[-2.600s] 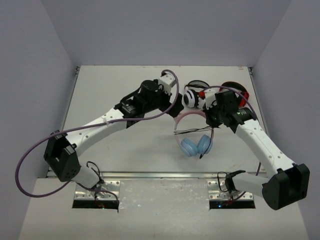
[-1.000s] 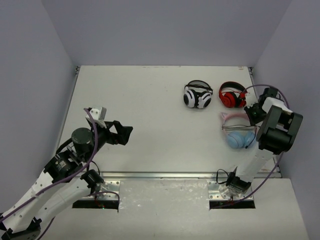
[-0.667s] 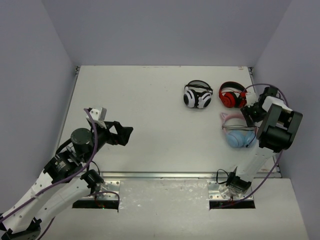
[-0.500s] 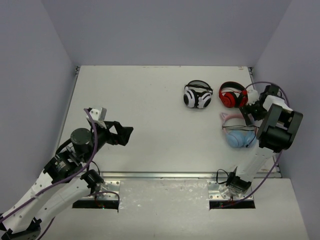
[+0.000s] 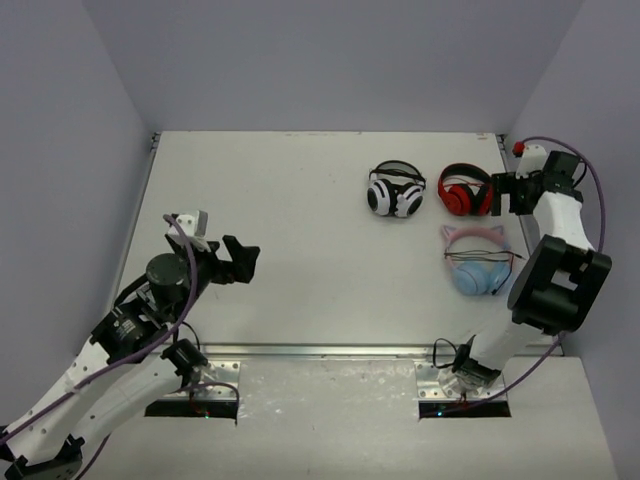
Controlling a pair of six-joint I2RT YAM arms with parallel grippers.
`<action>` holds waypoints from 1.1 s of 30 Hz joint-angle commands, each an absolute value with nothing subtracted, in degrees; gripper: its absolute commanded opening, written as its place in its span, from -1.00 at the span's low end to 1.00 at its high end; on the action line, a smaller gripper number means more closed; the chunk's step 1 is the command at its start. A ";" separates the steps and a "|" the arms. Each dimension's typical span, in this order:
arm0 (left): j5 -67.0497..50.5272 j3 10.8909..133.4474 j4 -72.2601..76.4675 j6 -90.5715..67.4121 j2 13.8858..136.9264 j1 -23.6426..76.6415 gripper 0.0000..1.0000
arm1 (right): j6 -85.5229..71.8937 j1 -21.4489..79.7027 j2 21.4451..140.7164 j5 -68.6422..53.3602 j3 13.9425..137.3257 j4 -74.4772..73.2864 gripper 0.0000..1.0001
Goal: Wrap the headphones
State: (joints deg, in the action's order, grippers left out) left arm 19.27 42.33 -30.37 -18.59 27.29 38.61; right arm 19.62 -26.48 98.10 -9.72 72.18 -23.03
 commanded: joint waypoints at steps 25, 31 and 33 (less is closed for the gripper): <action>27.95 43.77 -26.36 -18.90 32.53 13.71 1.00 | -11.35 -8.89 19.78 -6.25 47.37 -44.11 0.98; 26.98 42.45 -26.63 -18.63 30.76 13.71 1.00 | -7.82 2.54 15.65 2.28 45.00 -44.83 0.98; 26.81 42.19 -26.37 -18.63 30.41 13.62 1.00 | -7.47 3.95 14.68 2.99 44.13 -44.30 0.98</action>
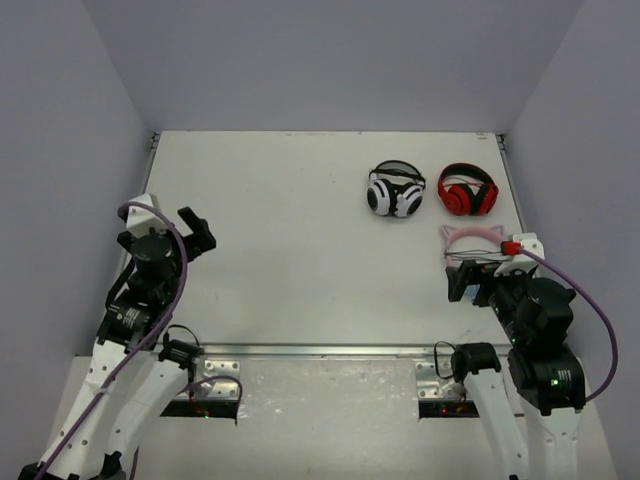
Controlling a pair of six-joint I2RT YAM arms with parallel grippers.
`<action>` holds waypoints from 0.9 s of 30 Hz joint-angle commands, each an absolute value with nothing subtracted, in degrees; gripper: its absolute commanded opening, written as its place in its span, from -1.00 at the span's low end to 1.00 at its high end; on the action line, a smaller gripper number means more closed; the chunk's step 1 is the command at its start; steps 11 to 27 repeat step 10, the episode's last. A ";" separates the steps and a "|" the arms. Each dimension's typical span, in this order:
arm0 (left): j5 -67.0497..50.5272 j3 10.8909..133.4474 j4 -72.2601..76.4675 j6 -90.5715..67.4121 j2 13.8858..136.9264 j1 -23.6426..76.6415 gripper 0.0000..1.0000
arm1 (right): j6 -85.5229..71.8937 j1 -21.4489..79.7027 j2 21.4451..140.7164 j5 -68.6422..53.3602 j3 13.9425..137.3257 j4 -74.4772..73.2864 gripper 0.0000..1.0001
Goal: Wrap the headphones
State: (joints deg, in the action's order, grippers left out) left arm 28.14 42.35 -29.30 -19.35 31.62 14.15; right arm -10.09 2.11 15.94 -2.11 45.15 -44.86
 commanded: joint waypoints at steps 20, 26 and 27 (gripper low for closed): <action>24.26 42.10 -26.01 -17.93 31.29 13.71 1.00 | -8.00 4.31 14.85 2.64 44.47 -44.21 0.98; 24.26 42.10 -26.01 -17.93 31.29 13.71 1.00 | -8.00 4.31 14.85 2.64 44.47 -44.21 0.98; 24.26 42.10 -26.01 -17.93 31.29 13.71 1.00 | -8.00 4.31 14.85 2.64 44.47 -44.21 0.98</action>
